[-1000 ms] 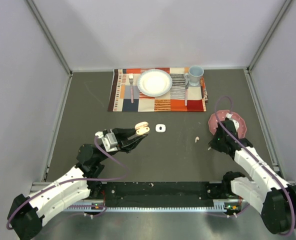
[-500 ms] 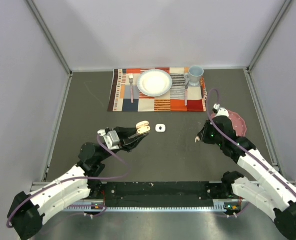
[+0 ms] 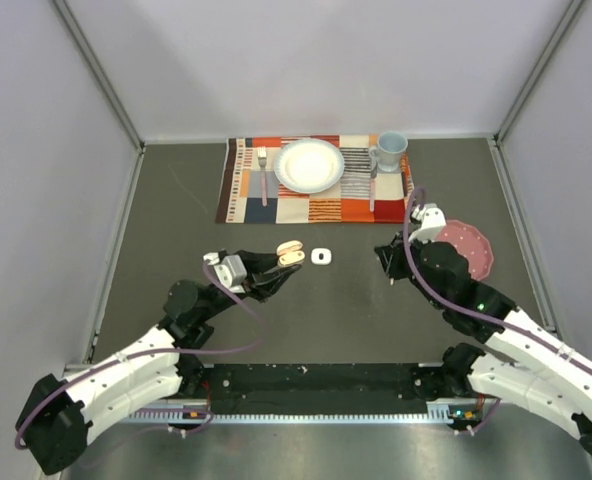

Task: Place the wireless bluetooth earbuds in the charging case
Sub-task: Insert the right earbud into the right side groove of the charging case.

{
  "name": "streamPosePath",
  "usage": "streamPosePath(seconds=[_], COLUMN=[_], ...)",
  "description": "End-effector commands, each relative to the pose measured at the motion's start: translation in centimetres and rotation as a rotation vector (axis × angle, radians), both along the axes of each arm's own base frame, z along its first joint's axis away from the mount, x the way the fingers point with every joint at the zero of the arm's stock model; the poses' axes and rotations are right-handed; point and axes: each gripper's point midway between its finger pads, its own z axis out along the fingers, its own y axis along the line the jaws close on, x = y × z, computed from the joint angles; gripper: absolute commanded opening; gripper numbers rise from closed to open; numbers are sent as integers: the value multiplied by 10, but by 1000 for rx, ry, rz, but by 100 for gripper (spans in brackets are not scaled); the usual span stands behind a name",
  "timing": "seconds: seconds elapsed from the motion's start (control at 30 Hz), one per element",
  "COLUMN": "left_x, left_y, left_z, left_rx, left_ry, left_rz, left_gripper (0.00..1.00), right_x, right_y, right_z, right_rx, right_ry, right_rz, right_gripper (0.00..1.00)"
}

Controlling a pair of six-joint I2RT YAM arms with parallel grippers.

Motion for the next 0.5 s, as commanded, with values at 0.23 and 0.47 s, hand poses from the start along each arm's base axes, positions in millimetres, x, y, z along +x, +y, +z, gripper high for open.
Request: streamPosePath(seconds=[0.23,0.47], left_x=[2,1], left_y=[2,-1], left_z=[35,33], left_rx=[-83,-79], left_ry=[-34,-28], left_rz=[10,-2], left_gripper=[0,0], right_x=[-17,-37], right_y=[50,87], right_z=[112,142], right_rx=[155,129], right_ry=[-424,-568], right_rz=[72,174], right_gripper=[0,0])
